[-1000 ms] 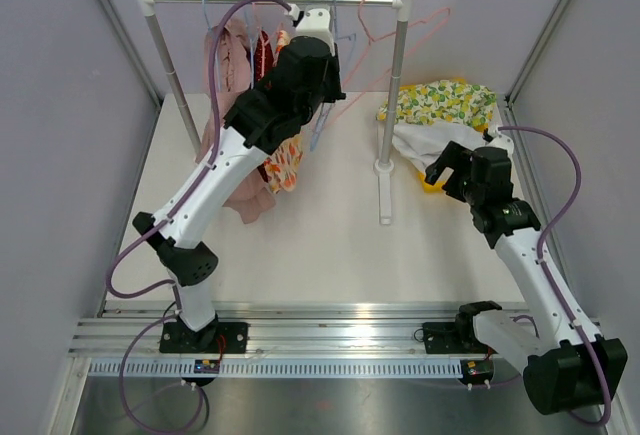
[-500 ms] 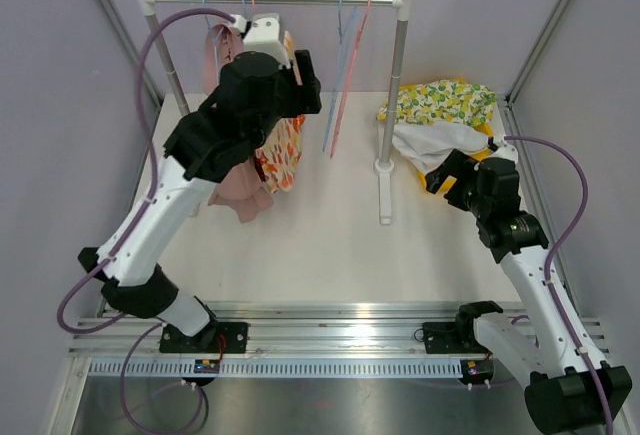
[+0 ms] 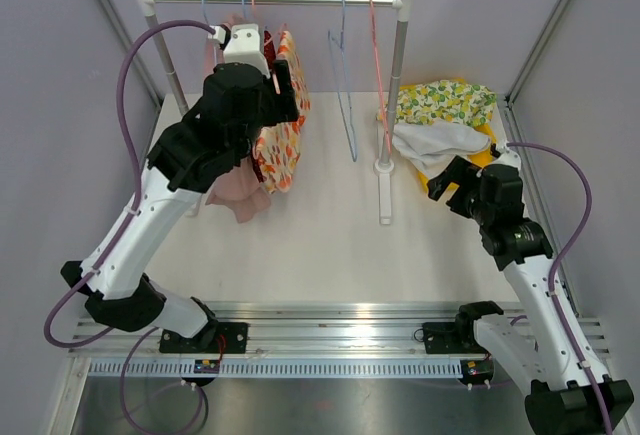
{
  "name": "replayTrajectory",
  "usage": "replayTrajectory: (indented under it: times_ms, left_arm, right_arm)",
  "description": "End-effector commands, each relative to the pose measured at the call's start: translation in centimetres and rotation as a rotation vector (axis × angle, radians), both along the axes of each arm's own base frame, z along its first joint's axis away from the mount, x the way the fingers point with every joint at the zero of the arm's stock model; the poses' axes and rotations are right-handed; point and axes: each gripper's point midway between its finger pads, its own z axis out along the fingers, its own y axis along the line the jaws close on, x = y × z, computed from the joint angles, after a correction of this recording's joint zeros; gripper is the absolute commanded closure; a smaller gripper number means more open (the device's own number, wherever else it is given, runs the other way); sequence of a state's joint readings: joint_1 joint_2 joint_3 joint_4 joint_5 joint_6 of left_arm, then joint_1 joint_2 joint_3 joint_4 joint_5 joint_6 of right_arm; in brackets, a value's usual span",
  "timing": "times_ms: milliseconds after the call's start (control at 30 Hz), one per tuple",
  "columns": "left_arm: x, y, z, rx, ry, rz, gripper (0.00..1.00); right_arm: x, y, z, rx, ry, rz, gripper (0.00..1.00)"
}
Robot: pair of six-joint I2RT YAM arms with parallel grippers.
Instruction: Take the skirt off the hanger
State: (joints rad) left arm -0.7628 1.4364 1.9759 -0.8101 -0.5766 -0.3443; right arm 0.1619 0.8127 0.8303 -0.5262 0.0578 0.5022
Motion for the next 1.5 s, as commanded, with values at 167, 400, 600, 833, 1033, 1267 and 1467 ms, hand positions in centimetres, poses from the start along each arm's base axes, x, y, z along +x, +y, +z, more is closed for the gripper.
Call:
replayTrajectory:
  times_ms: [167, 400, 600, 833, 1033, 1267, 1467]
  left_arm:
    - [1.6, 1.7, 0.8, -0.012, -0.034, 0.051, 0.31]
    - [2.5, 1.8, -0.4, 0.003, -0.016, 0.051, 0.32]
    - [3.5, 1.5, -1.9, 0.011, 0.005, 0.048, 0.33]
    - [4.9, 1.5, -3.4, 0.018, 0.025, 0.058, 0.33]
    - [6.1, 1.6, -4.8, 0.047, 0.044, 0.071, 0.35]
    - [7.3, 1.3, -5.0, 0.047, 0.05, 0.057, 1.0]
    - [6.0, 0.8, -1.5, 0.013, -0.015, -0.018, 1.0]
  right_arm:
    - [-0.9, 0.1, -0.1, -0.003, 0.004, 0.018, 0.0]
    - [-1.0, 0.0, -0.3, -0.008, 0.006, 0.012, 0.0]
    - [-1.0, -0.1, -0.5, -0.011, 0.012, 0.008, 0.0]
    - [-1.0, -0.1, -0.7, -0.015, 0.016, 0.007, 0.01]
    - [-1.0, -0.1, -0.9, -0.016, 0.022, 0.011, 0.01]
    - [-0.7, 0.9, -0.7, 0.004, 0.01, 0.062, 0.01]
    - [-1.7, 5.3, 8.1, 0.103, -0.209, 0.284, 0.01]
